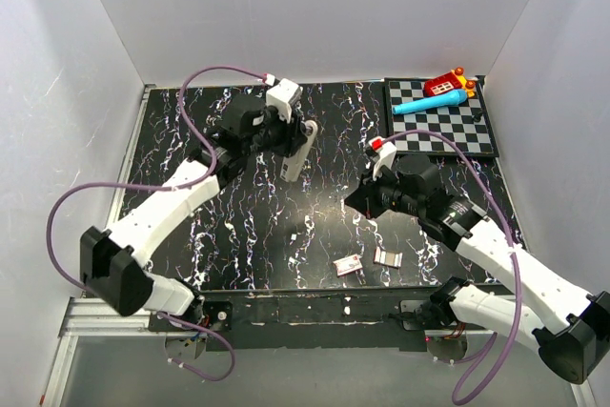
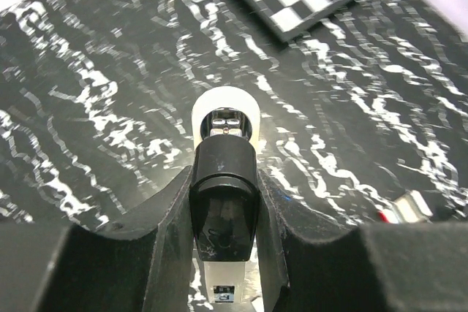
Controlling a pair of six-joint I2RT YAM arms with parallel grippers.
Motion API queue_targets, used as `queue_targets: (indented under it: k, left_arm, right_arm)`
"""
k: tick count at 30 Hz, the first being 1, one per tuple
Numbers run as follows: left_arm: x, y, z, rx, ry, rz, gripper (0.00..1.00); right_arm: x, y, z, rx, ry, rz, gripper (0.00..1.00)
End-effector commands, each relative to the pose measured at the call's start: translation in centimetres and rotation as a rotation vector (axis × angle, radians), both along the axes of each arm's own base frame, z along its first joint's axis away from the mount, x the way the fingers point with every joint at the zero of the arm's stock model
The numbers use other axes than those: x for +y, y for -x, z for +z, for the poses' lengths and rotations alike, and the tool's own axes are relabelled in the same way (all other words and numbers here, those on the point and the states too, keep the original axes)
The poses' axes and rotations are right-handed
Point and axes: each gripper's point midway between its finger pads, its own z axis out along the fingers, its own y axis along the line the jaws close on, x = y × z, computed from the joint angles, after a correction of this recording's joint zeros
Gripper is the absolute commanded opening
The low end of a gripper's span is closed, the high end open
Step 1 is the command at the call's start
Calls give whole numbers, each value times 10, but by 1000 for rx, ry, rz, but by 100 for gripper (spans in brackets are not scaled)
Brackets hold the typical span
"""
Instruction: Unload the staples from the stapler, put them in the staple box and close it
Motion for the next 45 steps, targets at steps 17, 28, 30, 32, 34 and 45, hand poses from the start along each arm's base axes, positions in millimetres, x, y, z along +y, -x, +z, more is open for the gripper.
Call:
queue_targets:
  k: [17,28,30,32,34,45]
  left_arm:
    - [99,-165,-92,300,-227,497,0]
    - [146,-185,-185,505,-294,580,0]
    - [150,-186,-193,519,-306,592,0]
    - [155,-186,-202,530,-321,601,0]
    - [157,-187,-206,534,-333,611,0]
    - [159,-190,-206,501,-348,600,44]
  right_arm:
    - [17,12,-31,127,-124,16,1]
    - [23,9,-46,154,-108,28,6]
    - [24,8,-47,158,-108,30,6]
    - [27,7,-50,164,-108,38,7]
    - [29,7,-51,171,-108,47,7]
    - [33,8,-56,197,-104,64,14]
